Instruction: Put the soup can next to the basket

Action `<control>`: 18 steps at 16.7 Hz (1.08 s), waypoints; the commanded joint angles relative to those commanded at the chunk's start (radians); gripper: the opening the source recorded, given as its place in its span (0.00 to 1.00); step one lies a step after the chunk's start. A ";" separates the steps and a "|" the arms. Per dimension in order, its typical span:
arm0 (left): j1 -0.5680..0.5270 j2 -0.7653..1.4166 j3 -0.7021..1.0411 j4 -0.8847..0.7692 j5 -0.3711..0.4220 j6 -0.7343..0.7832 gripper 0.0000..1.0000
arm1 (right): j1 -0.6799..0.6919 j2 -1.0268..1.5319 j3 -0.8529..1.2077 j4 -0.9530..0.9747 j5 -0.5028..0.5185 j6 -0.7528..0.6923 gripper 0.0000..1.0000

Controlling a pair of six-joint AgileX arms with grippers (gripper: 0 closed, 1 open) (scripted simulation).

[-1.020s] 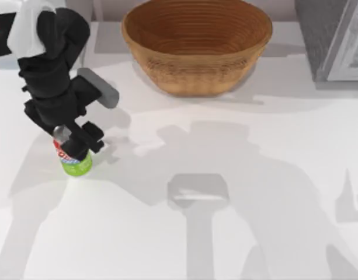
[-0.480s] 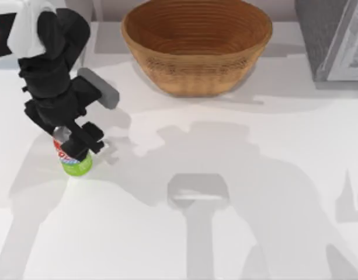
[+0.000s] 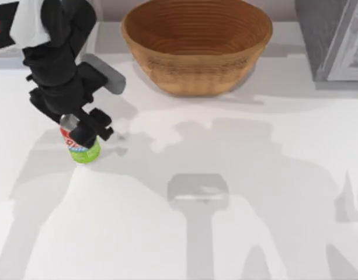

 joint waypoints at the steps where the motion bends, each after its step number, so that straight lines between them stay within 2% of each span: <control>1: -0.016 -0.003 0.043 -0.013 0.007 -0.034 0.00 | 0.000 0.000 0.000 0.000 0.000 0.000 1.00; 5: -0.108 0.021 0.286 -0.100 0.035 -0.251 0.00 | 0.000 0.000 0.000 0.000 0.000 0.000 1.00; 11: -0.292 0.221 0.638 -0.272 0.045 -0.790 0.00 | 0.000 0.000 0.000 0.000 0.000 0.000 1.00; 15: -0.402 0.384 0.763 -0.345 0.019 -1.077 0.00 | 0.000 0.000 0.000 0.000 0.000 0.000 1.00; 18: -0.456 0.470 0.801 -0.370 -0.004 -1.191 0.00 | 0.000 0.000 0.000 0.000 0.000 0.000 1.00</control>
